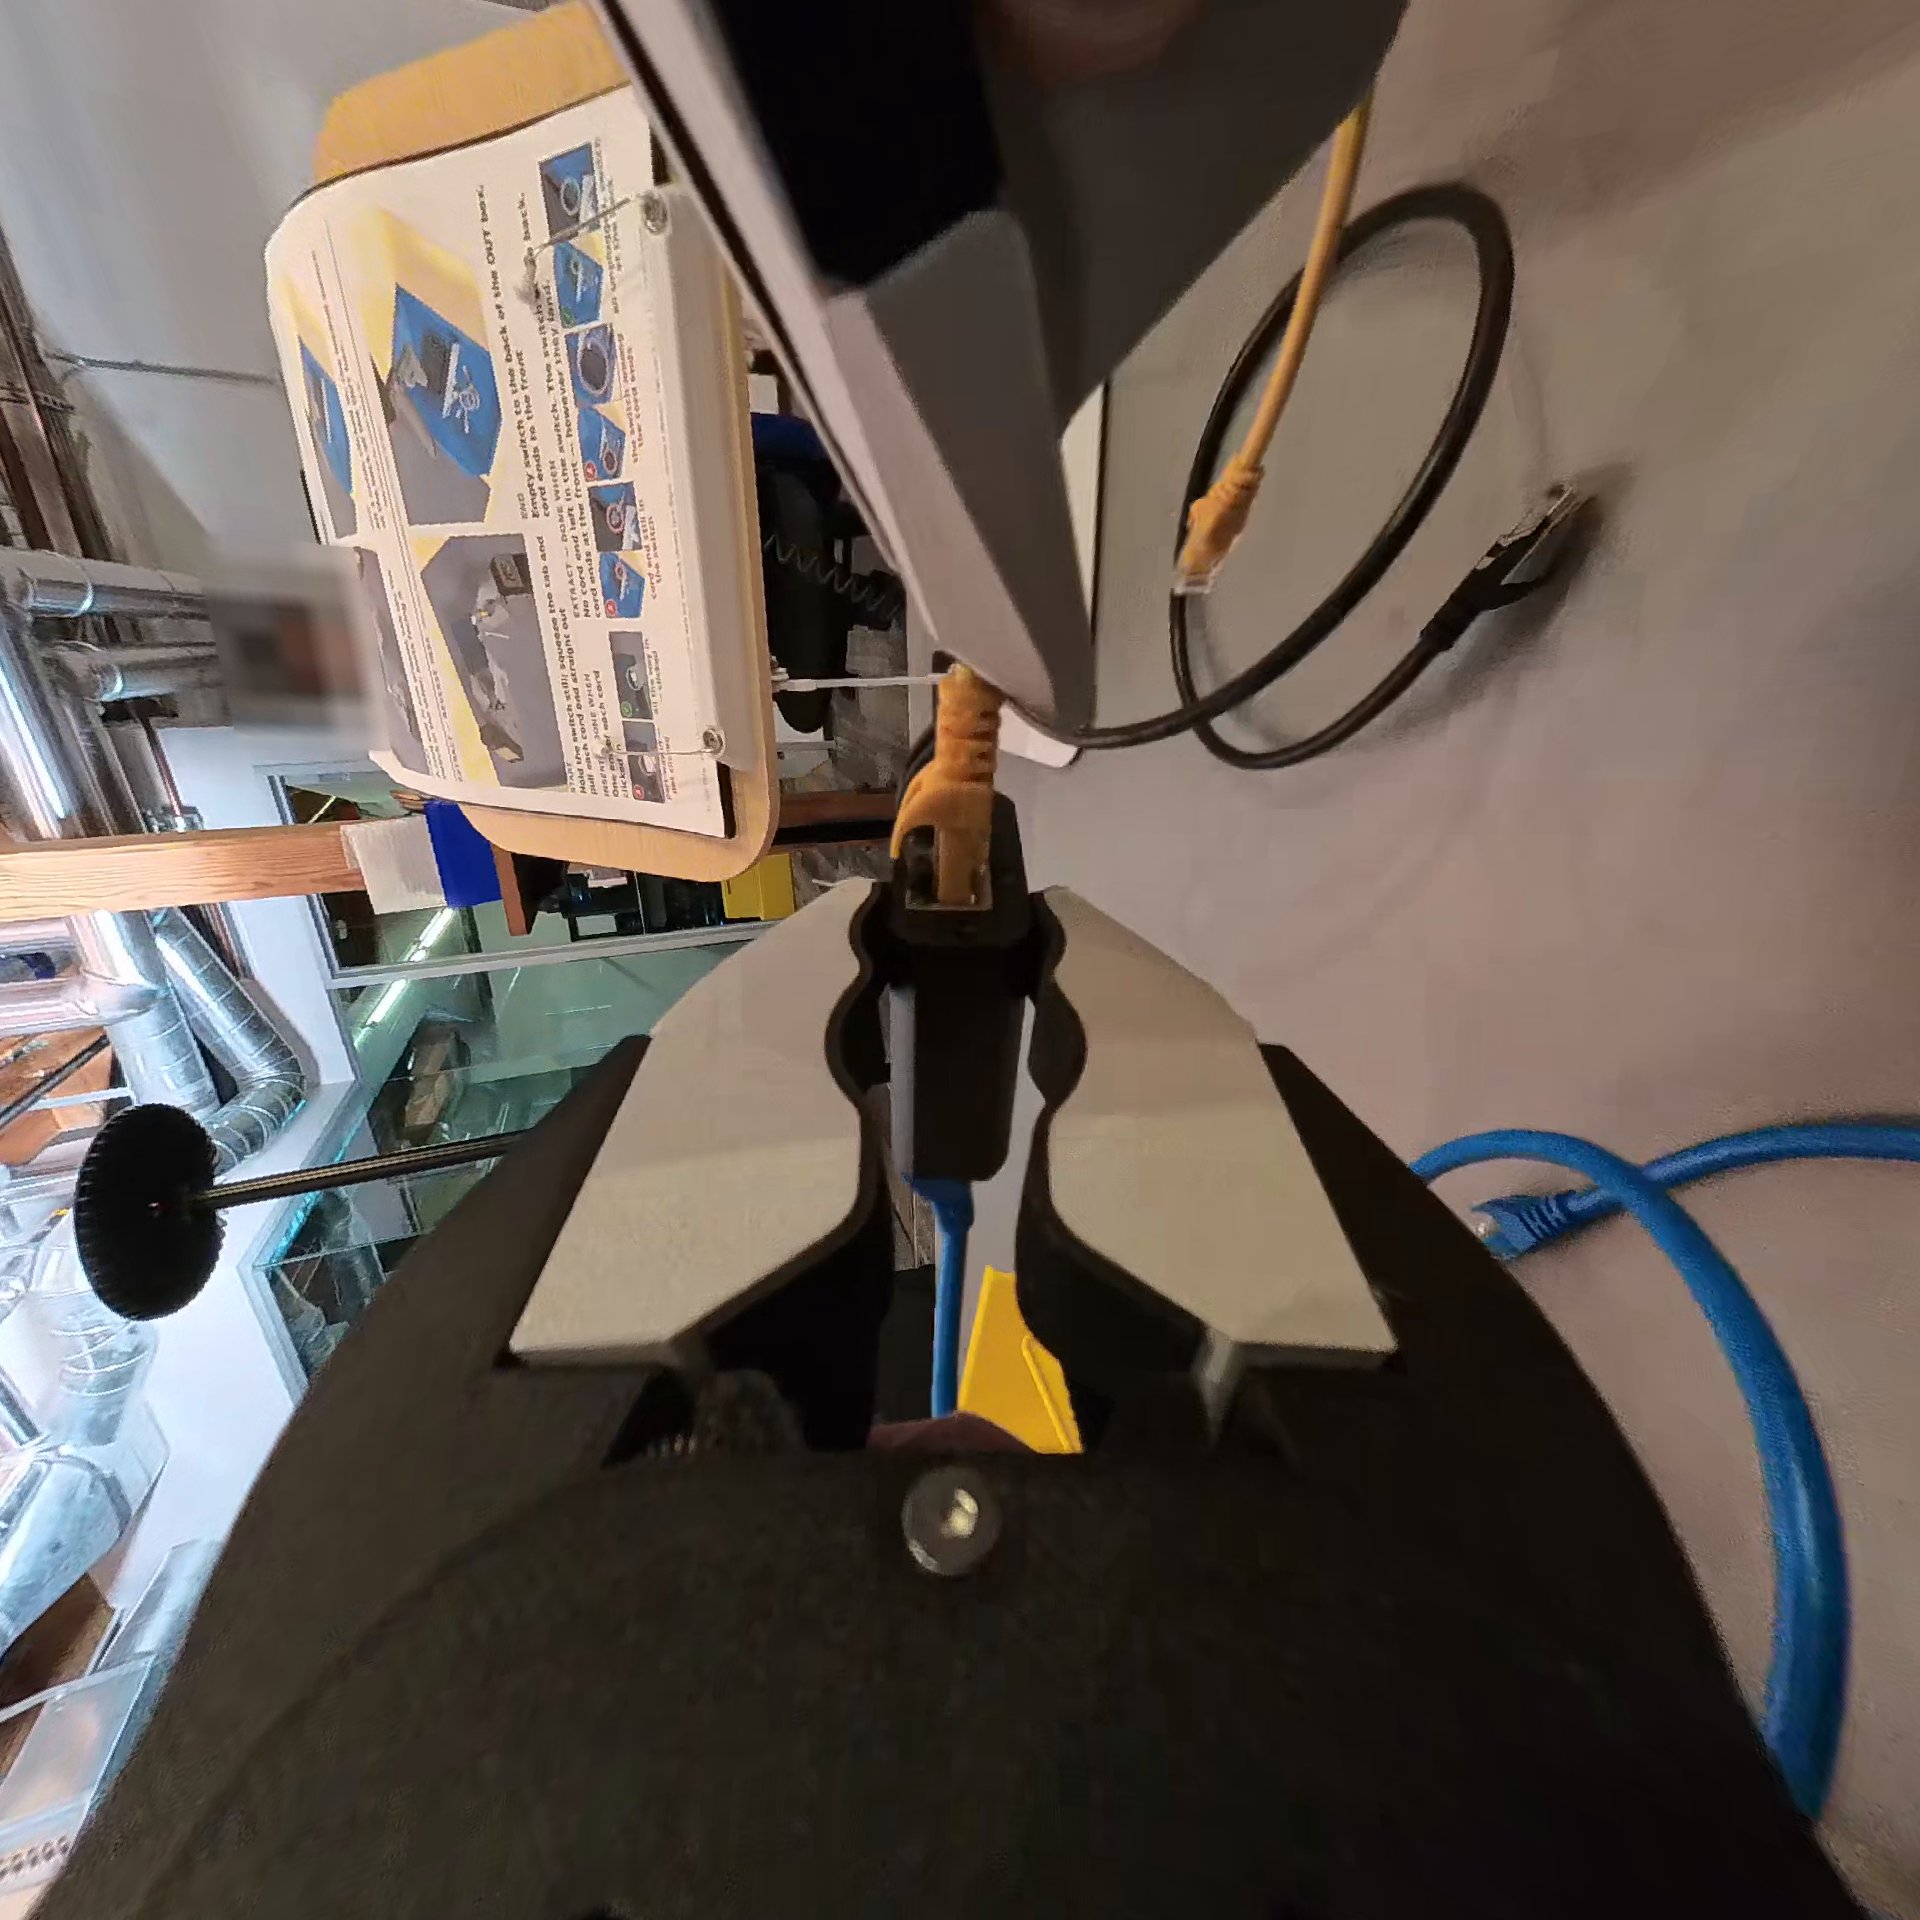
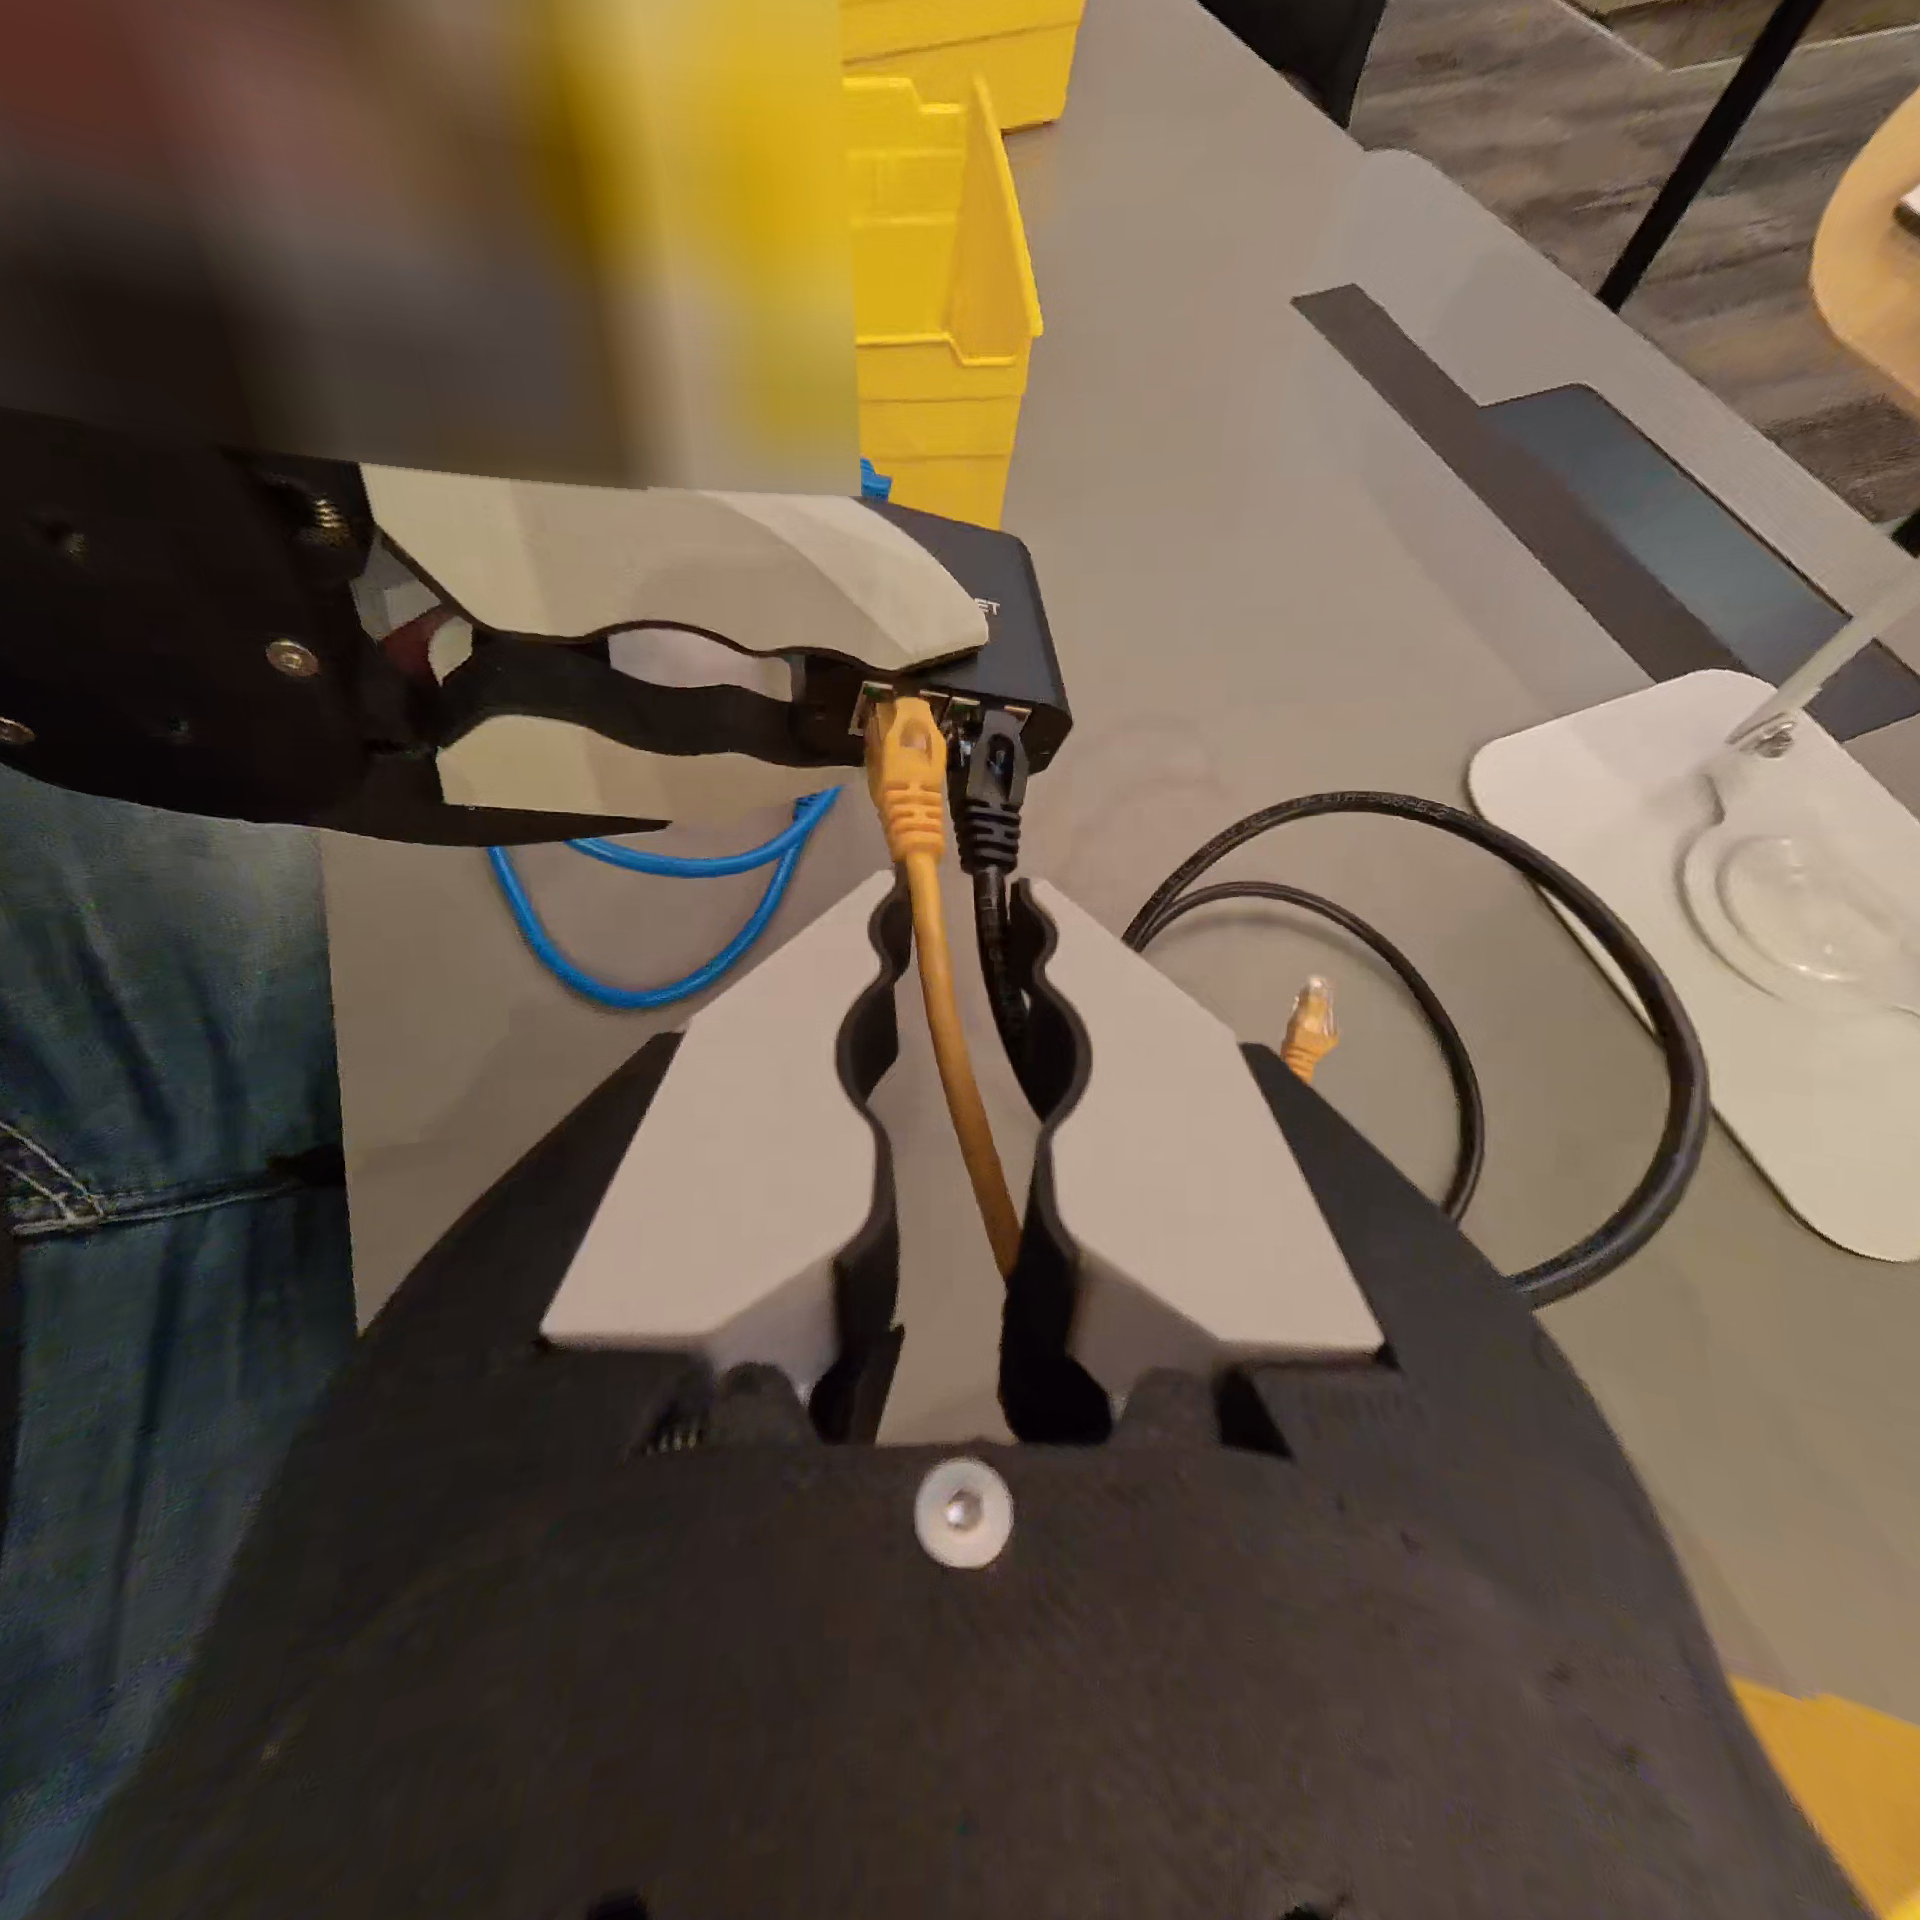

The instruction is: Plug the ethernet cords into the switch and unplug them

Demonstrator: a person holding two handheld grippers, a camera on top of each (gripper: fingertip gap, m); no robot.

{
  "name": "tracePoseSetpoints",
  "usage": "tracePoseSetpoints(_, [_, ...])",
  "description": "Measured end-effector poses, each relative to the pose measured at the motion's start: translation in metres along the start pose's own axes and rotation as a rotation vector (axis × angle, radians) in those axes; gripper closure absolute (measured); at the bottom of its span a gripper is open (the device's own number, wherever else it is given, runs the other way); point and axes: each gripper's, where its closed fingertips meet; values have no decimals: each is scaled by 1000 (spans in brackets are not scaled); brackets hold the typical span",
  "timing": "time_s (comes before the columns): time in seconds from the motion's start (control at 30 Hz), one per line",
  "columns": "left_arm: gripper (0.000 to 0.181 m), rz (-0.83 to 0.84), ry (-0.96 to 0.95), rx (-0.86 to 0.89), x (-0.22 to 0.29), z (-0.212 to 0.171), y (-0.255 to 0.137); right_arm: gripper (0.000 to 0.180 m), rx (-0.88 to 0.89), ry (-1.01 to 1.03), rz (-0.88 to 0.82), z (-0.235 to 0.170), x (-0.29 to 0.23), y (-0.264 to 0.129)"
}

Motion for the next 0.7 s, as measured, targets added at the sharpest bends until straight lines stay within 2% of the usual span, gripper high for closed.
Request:
tracePoseSetpoints(0.2, [156,-36,-30,33,3,-2,-2,173,72,11,15,-2,-3,4])
tracePoseSetpoints(0.33, [151,-121,-118,70,4,-4,-4,176,94,-20,19,-3,-6,5])
tracePoseSetpoints(0.53, [123,-391,-400,159,0,-5,-21,177,118,-57,20,-5,-10,6])
tracePoseSetpoints(0.67, [103,-669,-599,198,-18,-5,-43,177,143,-155,16,-1,-17,2])
tracePoseSetpoints(0.7, [92,-745,-619,195,-22,-6,-47,177,145,-184,17,1,-19,2])
Point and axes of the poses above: each gripper's, where its closed fingertips meet, y out along the fingers, z out of its top, x = y × z across the jaws, and after that the axes turned 7 degrees about -y, right-handed
